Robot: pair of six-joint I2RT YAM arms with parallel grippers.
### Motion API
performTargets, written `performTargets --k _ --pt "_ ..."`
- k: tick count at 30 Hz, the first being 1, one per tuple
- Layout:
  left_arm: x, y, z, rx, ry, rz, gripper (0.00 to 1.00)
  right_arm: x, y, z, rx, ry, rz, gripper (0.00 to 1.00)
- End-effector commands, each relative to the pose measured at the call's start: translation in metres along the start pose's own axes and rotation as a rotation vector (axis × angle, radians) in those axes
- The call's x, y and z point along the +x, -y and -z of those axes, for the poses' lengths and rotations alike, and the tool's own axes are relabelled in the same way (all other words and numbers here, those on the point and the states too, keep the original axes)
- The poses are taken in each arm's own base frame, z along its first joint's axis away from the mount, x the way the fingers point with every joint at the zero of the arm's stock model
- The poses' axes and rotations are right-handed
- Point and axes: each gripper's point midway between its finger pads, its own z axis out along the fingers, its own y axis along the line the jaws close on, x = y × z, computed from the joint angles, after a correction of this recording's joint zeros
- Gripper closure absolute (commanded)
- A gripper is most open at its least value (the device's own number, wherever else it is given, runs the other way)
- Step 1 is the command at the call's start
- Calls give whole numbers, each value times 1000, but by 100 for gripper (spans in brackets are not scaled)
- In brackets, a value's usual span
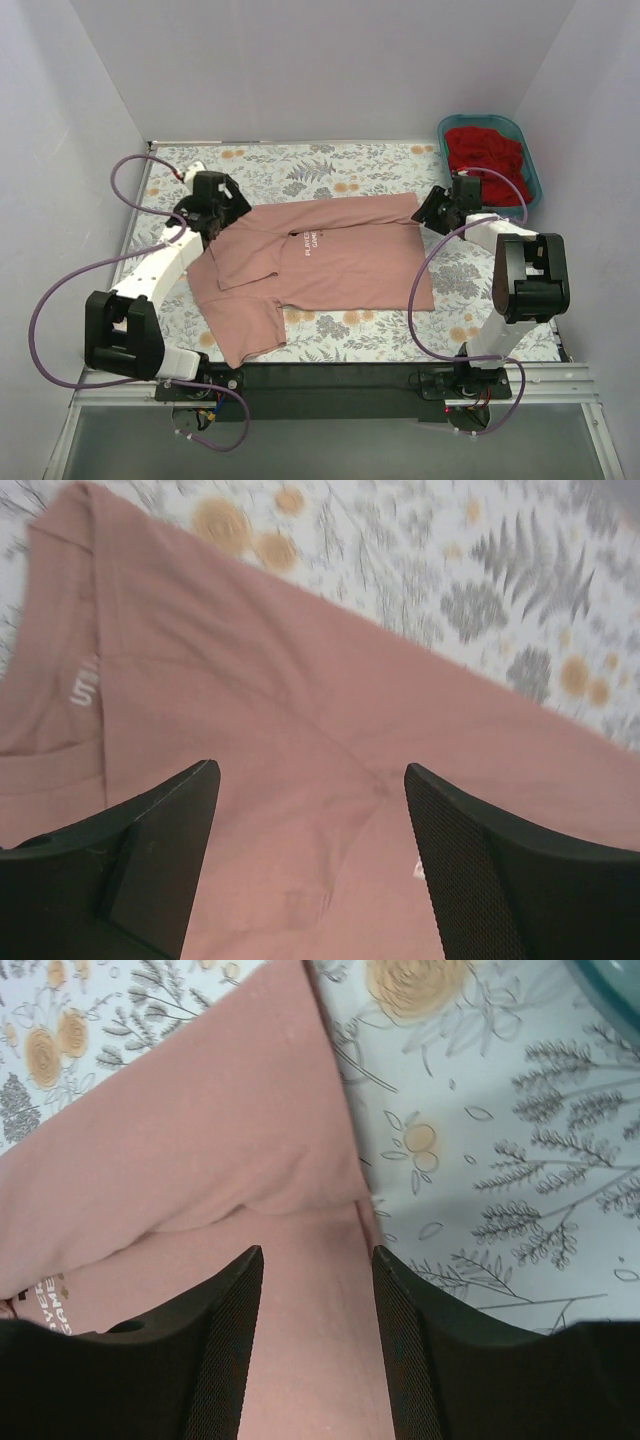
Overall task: Fold and stack the t-shirts
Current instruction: Fold the tshirt
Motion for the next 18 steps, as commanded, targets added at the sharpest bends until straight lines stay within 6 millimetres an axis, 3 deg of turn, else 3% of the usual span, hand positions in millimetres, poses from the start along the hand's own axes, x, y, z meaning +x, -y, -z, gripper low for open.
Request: performTargets --k 1,6,18 --pt "53 -7 7 12 -63 -209 26 -8 0 -4 -34 39 -97 46" --pt "85 -9 3 33 -86 -313 25 -5 3 -15 -59 33 -152 48" --pt "88 -3 -2 48 -96 -348 25 7 12 -32 -53 17 -205 59"
